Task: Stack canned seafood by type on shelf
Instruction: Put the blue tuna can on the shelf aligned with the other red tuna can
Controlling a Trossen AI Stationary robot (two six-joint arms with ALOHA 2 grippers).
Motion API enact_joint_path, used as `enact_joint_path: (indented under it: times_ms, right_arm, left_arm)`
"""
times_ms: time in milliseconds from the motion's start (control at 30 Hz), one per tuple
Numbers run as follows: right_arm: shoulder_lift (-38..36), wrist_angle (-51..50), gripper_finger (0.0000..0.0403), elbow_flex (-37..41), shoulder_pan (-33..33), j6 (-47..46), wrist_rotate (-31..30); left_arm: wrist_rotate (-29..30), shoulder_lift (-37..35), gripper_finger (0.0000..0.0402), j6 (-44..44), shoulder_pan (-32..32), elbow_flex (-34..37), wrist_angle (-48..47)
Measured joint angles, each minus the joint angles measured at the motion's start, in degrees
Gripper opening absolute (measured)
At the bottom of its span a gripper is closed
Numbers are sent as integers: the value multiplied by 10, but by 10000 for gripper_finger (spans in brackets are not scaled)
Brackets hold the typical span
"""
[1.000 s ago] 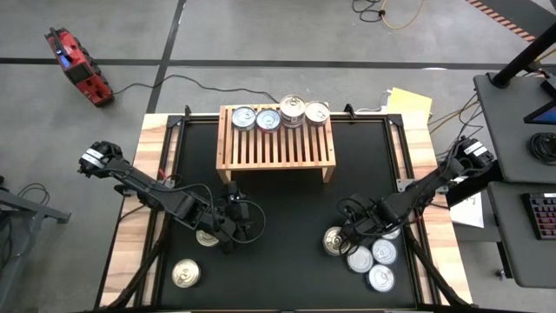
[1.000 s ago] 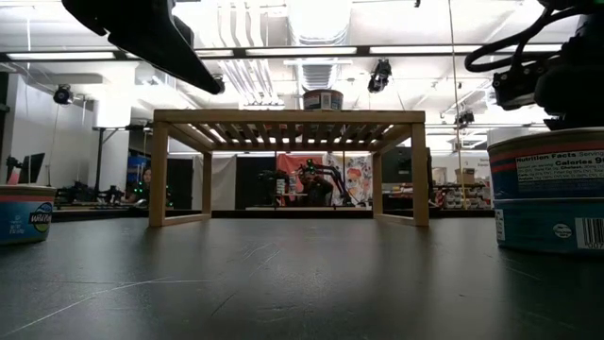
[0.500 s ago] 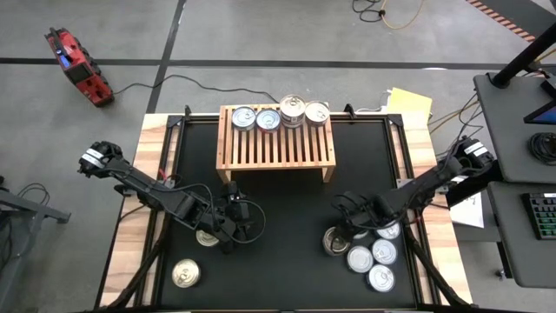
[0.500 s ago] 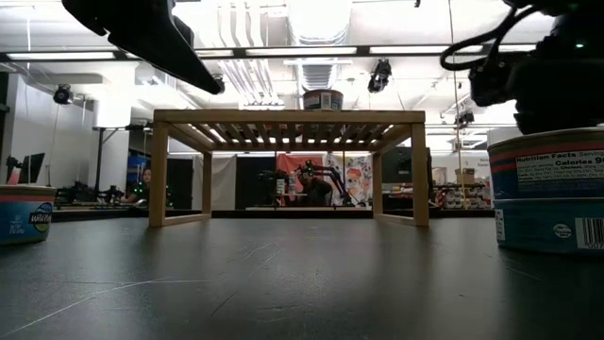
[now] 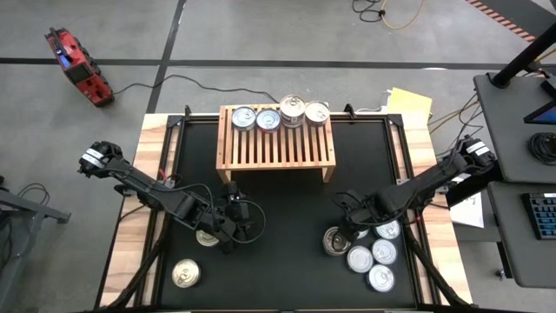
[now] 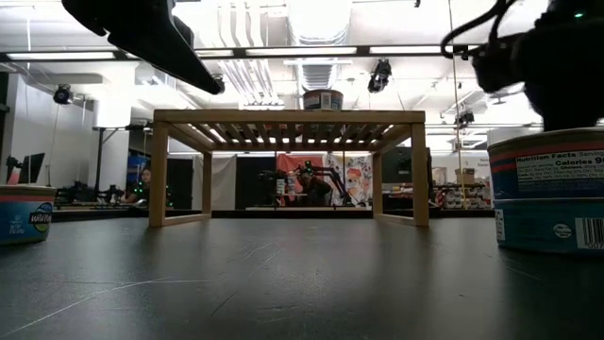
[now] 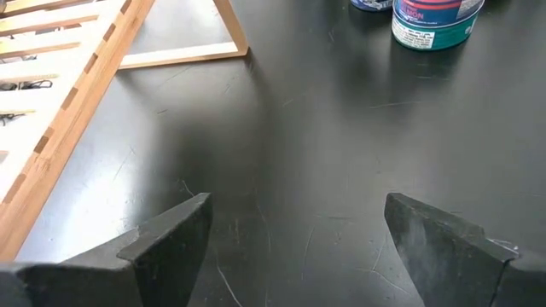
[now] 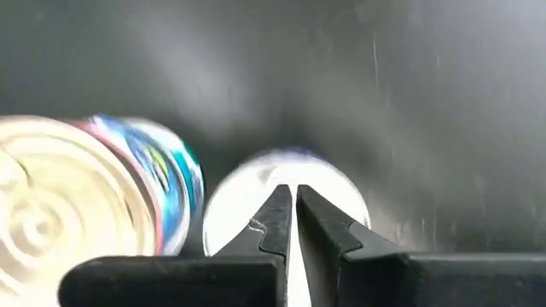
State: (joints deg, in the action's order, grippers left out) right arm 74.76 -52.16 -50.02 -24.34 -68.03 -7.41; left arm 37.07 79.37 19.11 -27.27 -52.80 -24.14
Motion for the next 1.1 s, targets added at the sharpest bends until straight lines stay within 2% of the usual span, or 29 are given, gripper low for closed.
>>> enact_joint_path:
  times_ms: [133,367,667,1100]
  right_arm:
    - [10,-1,13,18,0,-28,36]
    - [45,10,13,29,2,-29,43]
    - [75,92,13,28,27,42,37]
    - [78,169,13,29,85,147,-12]
  left_arm:
    - [0,0,331,0,0,0,-1]
    - [0,0,331,-2,0,0,-8]
    - [0,0,331,-2,0,0,-8]
    - [0,0,331,-2,0,0,-8]
